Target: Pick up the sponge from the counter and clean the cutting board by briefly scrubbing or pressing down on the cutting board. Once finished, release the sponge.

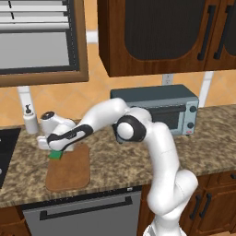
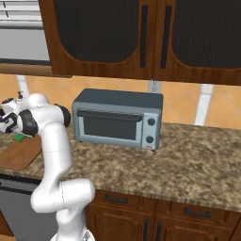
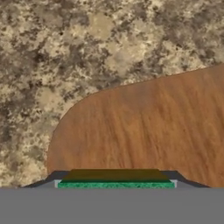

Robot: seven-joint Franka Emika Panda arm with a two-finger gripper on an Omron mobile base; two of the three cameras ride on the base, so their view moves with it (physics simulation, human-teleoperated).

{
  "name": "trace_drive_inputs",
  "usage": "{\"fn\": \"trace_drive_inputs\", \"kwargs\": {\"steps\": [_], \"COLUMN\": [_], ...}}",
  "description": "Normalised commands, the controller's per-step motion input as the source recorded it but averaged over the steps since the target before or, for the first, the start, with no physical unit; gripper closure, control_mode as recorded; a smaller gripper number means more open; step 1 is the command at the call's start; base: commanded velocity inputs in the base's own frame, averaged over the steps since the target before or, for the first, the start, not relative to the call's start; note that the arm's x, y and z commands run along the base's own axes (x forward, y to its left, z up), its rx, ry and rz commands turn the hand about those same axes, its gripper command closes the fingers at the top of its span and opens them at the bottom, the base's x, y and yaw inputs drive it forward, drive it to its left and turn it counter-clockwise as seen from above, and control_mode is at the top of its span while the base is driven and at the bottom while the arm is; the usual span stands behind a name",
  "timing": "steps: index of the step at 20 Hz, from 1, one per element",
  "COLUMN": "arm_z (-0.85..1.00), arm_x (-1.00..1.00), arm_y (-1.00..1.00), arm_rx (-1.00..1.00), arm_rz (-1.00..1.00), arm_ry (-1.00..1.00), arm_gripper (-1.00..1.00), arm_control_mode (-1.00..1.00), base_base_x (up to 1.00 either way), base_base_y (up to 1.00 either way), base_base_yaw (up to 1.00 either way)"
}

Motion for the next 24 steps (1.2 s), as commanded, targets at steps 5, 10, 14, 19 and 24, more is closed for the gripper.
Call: {"fn": "trace_drive_inputs", "kwargs": {"steps": [5, 10, 14, 19, 24], "arm_z": [-0.14, -0.12, -0.32, -0.14, -0.05], "arm_x": [0.28, 0.13, 0.0, 0.0, 0.03], "arm_y": [0.0, -0.03, -0.21, -0.54, -0.48], "arm_rx": [-0.01, 0.0, 0.0, 0.0, -0.02], "arm_rz": [0.0, 0.0, 0.0, 0.0, 0.0], "arm_ry": [0.0, -0.05, -0.11, -0.03, -0.02], "arm_gripper": [1.0, 1.0, 1.0, 1.0, 1.0], "arm_control_mode": [-1.0, -1.0, -1.0, -1.0, -1.0], "base_base_x": [0.0, 0.0, 0.0, 0.0, 0.0], "base_base_y": [0.0, 0.0, 0.0, 0.0, 0.0], "base_base_yaw": [0.0, 0.0, 0.0, 0.0, 0.0]}}
